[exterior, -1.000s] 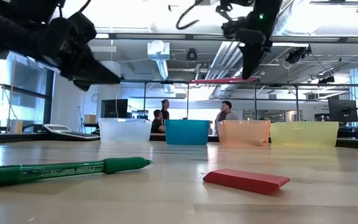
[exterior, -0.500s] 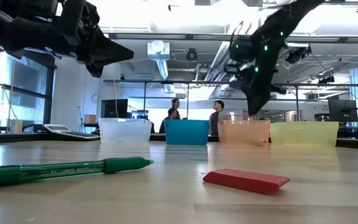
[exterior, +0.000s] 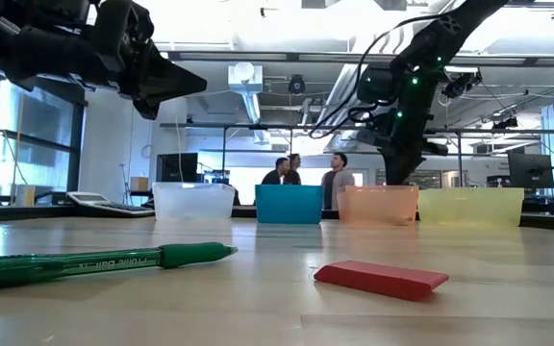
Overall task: Sort crayons/erasers/pens/pencils in bins
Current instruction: Put the pink pencil into the orange bin, then put the red eraser into the yellow bin
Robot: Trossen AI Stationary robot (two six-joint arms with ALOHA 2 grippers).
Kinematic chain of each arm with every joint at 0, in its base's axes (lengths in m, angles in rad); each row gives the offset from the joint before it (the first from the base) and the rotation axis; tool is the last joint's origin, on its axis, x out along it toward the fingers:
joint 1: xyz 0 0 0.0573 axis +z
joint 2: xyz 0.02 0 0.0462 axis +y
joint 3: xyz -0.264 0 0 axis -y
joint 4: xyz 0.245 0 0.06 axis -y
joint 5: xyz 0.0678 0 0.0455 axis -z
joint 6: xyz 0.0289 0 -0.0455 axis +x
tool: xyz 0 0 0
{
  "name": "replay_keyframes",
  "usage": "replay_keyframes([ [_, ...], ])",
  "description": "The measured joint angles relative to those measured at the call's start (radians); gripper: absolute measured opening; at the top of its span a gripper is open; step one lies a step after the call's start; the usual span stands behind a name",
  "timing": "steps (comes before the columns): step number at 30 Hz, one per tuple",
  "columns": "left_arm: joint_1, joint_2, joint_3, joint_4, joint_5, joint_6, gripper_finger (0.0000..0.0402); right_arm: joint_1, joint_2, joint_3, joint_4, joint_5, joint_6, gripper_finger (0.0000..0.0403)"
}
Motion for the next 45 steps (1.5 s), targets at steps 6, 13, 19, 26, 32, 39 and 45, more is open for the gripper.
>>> replay_keyframes([
  [6, 0.0, 0.0, 0.0, -0.001, -0.001, -0.007, 0.0, 0.003, 0.0, 0.0, 0.006, -0.021, 0.0, 0.0019],
  [13, 0.0, 0.0, 0.0, -0.008, -0.002, -0.008, 0.0, 0.003, 0.0, 0.0, 0.006, -0.024, 0.0, 0.0019],
  [19, 0.0, 0.0, 0.0, -0.008, 0.003, 0.0, 0.0, 0.004, 0.0, 0.0, 0.005, -0.054, -0.007, 0.0033],
  [26, -0.002, 0.0, 0.0, -0.008, 0.005, -0.006, 0.0, 0.004, 0.0, 0.0, 0.01, -0.052, 0.005, 0.0094],
  [32, -0.002, 0.0, 0.0, -0.017, 0.043, -0.007, 0.0, 0.01, -0.014, 0.0, 0.016, -0.049, -0.05, 0.0116],
  [39, -0.003, 0.0, 0.0, -0.016, 0.078, 0.014, 0.0, 0.135, -0.174, 0.001, 0.023, 0.02, -0.213, 0.0037],
  [45, -0.003, 0.013, 0.0, 0.048, 0.078, 0.043, 0.0, 0.312, -0.255, 0.001, 0.179, 0.043, -0.292, 0.0015],
])
